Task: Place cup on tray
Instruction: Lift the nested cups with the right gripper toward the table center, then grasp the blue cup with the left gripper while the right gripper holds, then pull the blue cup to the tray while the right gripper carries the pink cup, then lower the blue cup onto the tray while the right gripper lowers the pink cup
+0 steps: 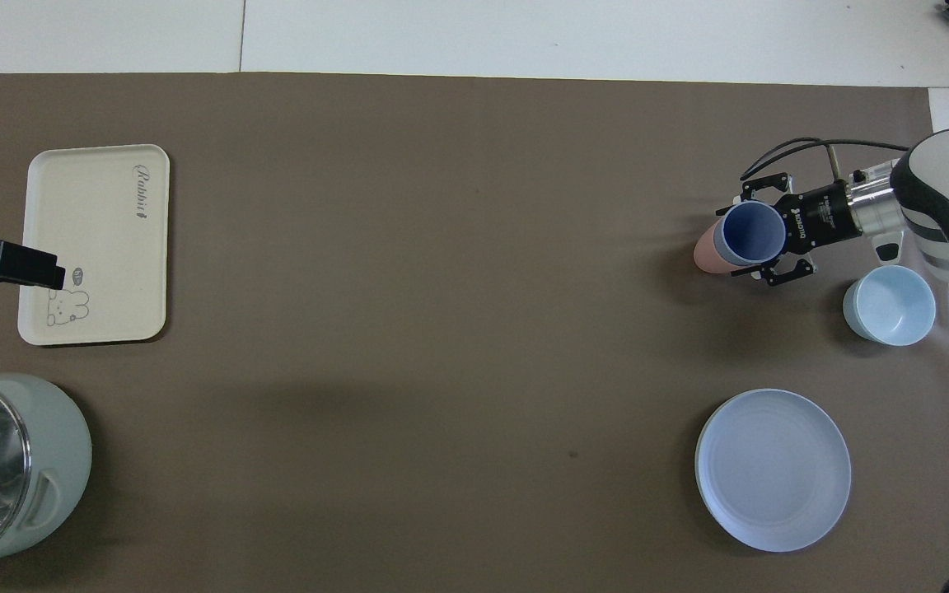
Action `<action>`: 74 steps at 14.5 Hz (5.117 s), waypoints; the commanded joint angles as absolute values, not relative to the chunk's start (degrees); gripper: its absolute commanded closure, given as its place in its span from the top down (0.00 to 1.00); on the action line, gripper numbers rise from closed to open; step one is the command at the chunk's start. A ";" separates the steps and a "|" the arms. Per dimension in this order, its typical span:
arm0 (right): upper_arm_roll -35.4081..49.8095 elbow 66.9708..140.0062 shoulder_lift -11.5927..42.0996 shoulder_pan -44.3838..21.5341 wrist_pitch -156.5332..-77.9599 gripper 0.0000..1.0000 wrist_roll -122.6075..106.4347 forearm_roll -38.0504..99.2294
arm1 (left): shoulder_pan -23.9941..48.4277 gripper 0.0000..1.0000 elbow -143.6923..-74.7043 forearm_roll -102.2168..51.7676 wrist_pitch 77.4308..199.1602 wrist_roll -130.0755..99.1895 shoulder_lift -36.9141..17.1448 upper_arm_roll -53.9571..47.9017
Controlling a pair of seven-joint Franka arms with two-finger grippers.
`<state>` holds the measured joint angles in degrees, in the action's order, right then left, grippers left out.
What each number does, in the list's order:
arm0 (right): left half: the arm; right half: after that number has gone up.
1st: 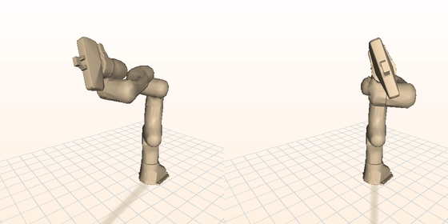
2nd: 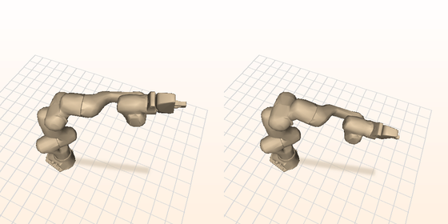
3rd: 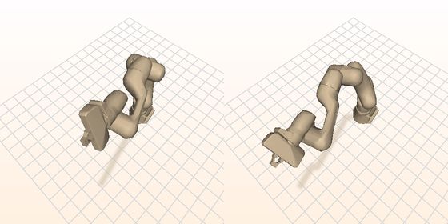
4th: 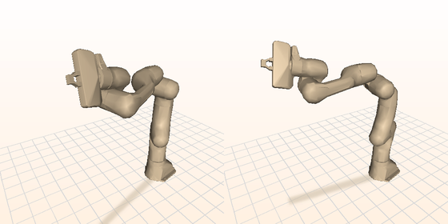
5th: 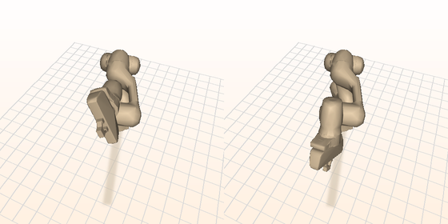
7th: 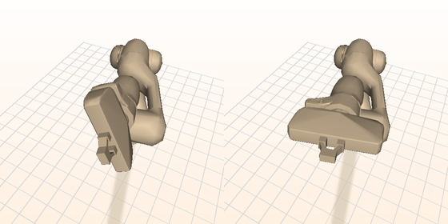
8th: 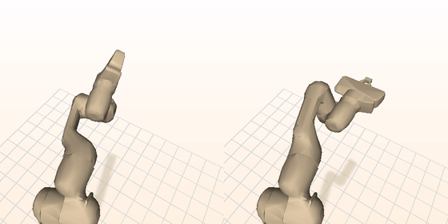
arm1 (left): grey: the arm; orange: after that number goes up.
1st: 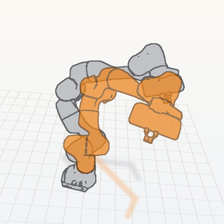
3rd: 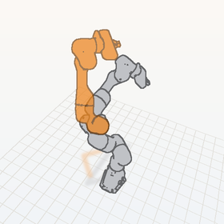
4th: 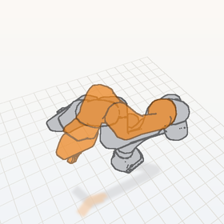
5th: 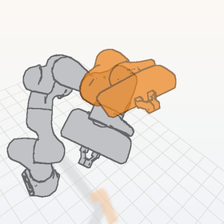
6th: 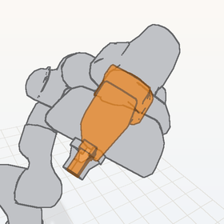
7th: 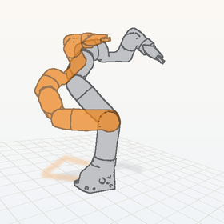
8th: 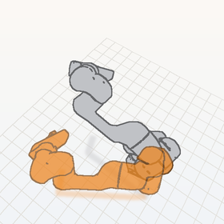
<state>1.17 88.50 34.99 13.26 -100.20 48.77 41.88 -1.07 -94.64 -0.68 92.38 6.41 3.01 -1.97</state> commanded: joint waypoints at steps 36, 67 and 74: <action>1.67 93.78 17.75 -22.24 -117.16 0.00 89.38 31.29 | 32.17 0.15 -116.28 -22.32 146.16 -48.34 0.88 -2.90; 1.67 108.19 17.30 11.24 -114.97 0.00 59.62 53.42 | -17.83 0.00 -111.61 -17.58 137.46 27.22 -10.98 -2.02; 1.67 106.35 23.99 16.96 -110.65 0.00 50.02 58.53 | -16.61 1.00 -113.22 -18.90 141.52 28.21 -12.31 -2.29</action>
<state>0.92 106.96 23.13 15.44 -111.05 52.91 57.07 -17.10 -113.76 -18.18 141.21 27.17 -12.88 -2.35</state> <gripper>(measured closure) 0.181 0.771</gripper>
